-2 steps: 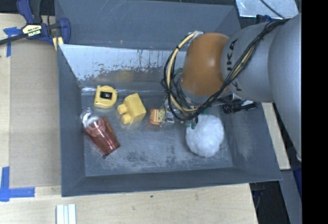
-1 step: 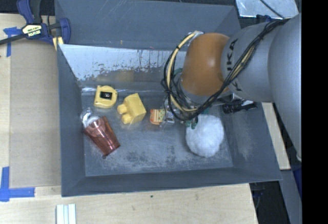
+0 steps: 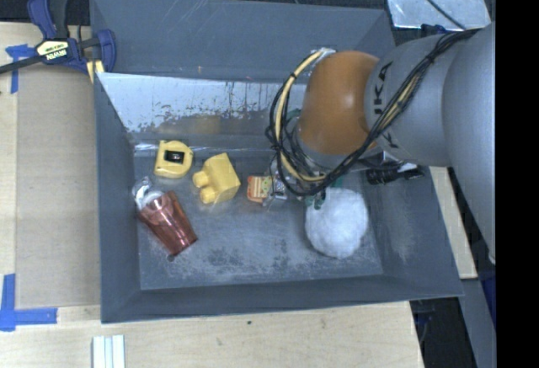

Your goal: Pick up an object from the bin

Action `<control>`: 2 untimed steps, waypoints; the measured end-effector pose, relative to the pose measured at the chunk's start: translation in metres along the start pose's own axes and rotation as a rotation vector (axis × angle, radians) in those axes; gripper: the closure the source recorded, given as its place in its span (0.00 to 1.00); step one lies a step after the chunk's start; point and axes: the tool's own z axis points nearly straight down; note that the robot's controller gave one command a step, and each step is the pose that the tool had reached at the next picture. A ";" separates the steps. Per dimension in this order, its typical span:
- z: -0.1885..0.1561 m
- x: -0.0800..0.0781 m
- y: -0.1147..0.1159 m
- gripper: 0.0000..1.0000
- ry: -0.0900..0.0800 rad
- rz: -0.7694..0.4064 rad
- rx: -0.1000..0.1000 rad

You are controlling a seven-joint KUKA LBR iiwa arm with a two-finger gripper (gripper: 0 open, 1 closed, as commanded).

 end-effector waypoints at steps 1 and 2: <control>-0.001 0.005 0.010 1.00 0.002 -0.002 0.000; -0.047 -0.006 0.004 1.00 -0.006 -0.001 -0.002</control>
Offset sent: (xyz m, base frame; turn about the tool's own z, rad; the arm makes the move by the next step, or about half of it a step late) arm 0.0047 0.0021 0.0446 -0.0014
